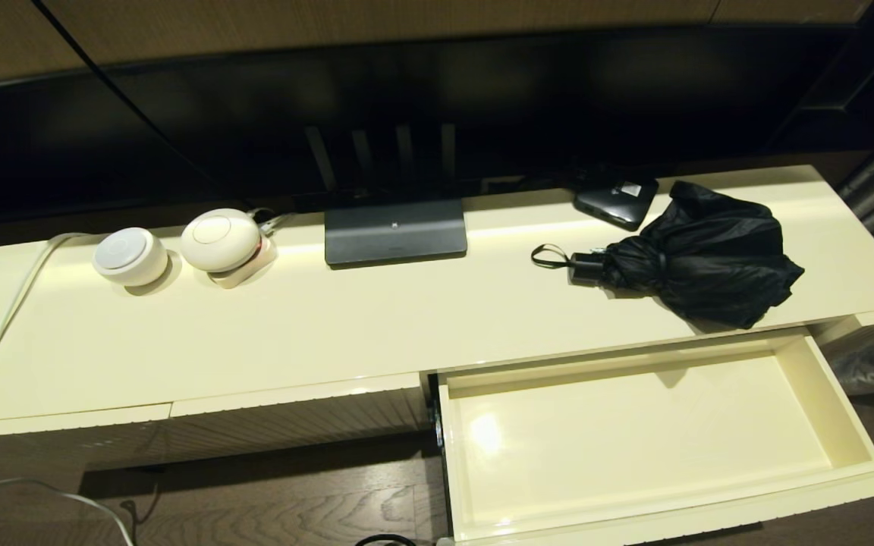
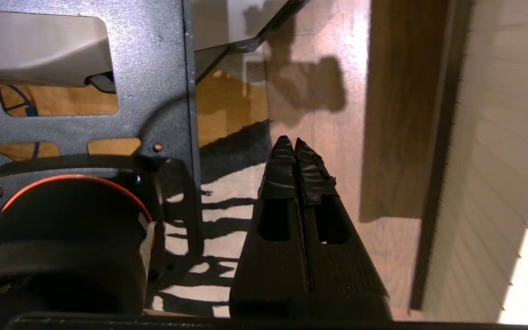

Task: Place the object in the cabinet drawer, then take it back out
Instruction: Close the drawer

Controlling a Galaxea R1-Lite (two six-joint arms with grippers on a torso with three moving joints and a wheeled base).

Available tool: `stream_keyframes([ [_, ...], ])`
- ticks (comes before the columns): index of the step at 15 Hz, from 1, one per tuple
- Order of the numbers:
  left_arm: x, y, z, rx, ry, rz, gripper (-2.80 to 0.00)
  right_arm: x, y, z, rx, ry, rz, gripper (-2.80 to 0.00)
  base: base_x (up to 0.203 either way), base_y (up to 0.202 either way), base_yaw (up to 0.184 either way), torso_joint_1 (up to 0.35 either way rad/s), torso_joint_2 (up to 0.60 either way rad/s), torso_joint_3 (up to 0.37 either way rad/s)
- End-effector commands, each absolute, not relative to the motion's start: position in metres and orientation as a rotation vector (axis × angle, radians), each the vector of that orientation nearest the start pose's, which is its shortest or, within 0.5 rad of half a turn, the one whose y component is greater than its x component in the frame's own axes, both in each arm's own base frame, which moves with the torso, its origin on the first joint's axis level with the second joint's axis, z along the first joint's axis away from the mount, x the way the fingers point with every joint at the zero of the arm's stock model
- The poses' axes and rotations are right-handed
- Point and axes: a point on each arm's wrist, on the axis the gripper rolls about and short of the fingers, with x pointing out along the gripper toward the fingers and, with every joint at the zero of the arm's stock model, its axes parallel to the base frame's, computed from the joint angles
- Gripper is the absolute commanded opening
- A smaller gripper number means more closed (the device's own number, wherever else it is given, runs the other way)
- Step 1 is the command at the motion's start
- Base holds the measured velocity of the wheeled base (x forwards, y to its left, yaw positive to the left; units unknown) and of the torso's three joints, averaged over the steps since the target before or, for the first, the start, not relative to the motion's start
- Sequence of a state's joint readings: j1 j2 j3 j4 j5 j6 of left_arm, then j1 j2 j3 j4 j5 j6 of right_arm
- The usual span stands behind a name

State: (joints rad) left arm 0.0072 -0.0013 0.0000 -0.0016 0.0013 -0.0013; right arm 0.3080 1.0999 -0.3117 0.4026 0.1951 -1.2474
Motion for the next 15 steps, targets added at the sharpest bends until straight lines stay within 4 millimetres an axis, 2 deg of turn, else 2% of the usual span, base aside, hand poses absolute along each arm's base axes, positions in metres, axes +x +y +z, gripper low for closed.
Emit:
stream_keyframes([
  [1, -0.023, 0.0, 0.075, -0.002, 0.002, 0.009, -2.8, 0.079, 0.03, 0.088, -1.127, 0.796, 1.155, -2.8, 0.0, 0.0, 0.0, 0.0, 0.0, 0.0],
  [7, -0.023, 0.0, 0.075, -0.002, 0.002, 0.009, -2.8, 0.099, 0.035, 0.069, -1.137, 0.766, 1.131, -2.8, 0.0, 0.0, 0.0, 0.0, 0.0, 0.0],
  [11, -0.023, 0.0, 0.075, -0.002, 0.0, 0.009, -2.8, 0.115, 0.04, 0.067, -1.157, 0.702, 1.082, -2.8, 0.0, 0.0, 0.0, 0.0, 0.0, 0.0],
  [15, -0.023, 0.0, 0.075, -0.002, 0.001, 0.009, -2.8, 0.141, 0.047, 0.069, -1.201, 0.573, 0.971, -2.8, 0.0, 0.0, 0.0, 0.0, 0.0, 0.0],
])
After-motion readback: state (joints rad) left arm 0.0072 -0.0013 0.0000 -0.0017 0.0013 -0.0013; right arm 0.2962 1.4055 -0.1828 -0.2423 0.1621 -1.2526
